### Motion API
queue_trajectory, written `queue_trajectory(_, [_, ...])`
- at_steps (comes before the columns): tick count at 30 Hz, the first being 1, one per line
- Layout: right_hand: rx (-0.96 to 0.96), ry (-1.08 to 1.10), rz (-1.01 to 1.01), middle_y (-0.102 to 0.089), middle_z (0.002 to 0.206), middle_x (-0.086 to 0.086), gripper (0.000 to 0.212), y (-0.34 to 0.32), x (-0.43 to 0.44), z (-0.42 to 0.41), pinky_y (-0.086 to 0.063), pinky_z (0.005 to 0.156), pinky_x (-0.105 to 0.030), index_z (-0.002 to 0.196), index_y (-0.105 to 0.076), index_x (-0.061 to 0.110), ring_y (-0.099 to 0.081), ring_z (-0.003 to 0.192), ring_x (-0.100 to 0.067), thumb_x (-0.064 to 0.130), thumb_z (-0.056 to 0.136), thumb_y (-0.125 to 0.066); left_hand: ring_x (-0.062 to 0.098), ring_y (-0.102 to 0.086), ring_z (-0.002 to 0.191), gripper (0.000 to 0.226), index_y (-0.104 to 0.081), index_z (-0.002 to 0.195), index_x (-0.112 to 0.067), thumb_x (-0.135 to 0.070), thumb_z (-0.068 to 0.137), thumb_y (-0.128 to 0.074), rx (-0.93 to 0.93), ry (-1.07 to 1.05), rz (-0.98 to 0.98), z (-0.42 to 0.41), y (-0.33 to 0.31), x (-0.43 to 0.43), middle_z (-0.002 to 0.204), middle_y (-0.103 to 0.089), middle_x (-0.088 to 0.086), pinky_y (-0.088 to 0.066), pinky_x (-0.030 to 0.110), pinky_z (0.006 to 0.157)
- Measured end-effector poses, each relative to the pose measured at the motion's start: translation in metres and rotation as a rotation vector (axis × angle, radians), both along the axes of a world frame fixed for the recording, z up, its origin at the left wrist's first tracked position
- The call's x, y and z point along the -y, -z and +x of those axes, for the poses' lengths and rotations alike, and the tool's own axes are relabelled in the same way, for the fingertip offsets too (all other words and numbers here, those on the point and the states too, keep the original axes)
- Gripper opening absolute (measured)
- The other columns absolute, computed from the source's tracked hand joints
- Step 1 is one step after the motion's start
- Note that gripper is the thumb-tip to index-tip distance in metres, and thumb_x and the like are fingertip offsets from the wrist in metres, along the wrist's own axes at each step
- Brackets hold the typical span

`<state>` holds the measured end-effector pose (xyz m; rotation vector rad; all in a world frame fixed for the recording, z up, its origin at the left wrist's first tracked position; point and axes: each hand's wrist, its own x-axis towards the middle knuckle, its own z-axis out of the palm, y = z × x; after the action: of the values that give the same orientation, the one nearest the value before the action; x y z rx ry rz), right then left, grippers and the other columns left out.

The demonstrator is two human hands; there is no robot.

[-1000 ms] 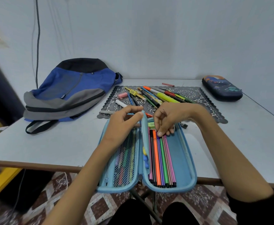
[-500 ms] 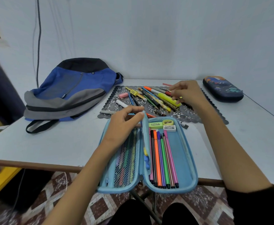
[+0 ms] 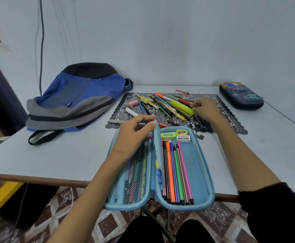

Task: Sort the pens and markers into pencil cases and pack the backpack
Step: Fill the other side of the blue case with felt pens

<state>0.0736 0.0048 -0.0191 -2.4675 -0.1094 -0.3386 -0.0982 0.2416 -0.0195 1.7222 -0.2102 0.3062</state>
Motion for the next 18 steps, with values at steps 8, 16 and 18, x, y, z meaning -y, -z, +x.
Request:
queue_trajectory(8, [0.068,0.179,0.012,-0.071,0.103,-0.016,0.026,0.003,0.018,0.002,-0.045,0.081,-0.032,0.1,-0.074,0.008,-0.063,0.099,-0.03,-0.004,0.082,-0.059,0.01,-0.068,0.09,0.021,-0.069,0.114,-0.011,-0.014,0.094,-0.061,-0.003,0.002,-0.009,-0.001,0.0,0.001,0.106,-0.072,0.003,-0.053,0.017,0.071])
queue_trajectory(16, [-0.017,0.111,-0.001,-0.072,0.099,-0.015,0.016,0.004,0.022,0.001,-0.043,0.076,-0.028,0.095,-0.077,0.008,-0.061,0.085,-0.022,0.006,0.08,-0.073,0.019,-0.069,0.097,0.022,-0.069,0.114,-0.011,-0.014,0.094,-0.061,-0.014,0.013,-0.035,0.0,0.001,0.001,0.106,-0.072,0.005,-0.055,0.022,0.075])
queue_trajectory(18, [-0.018,0.085,0.016,-0.072,0.096,-0.015,0.014,0.003,0.023,0.001,-0.044,0.074,-0.03,0.093,-0.077,0.007,-0.059,0.082,-0.02,0.009,0.081,-0.073,0.018,-0.069,0.096,0.022,-0.068,0.115,-0.01,-0.014,0.095,-0.06,-0.012,0.017,-0.03,-0.001,0.0,0.001,0.106,-0.072,0.004,-0.055,0.021,0.075])
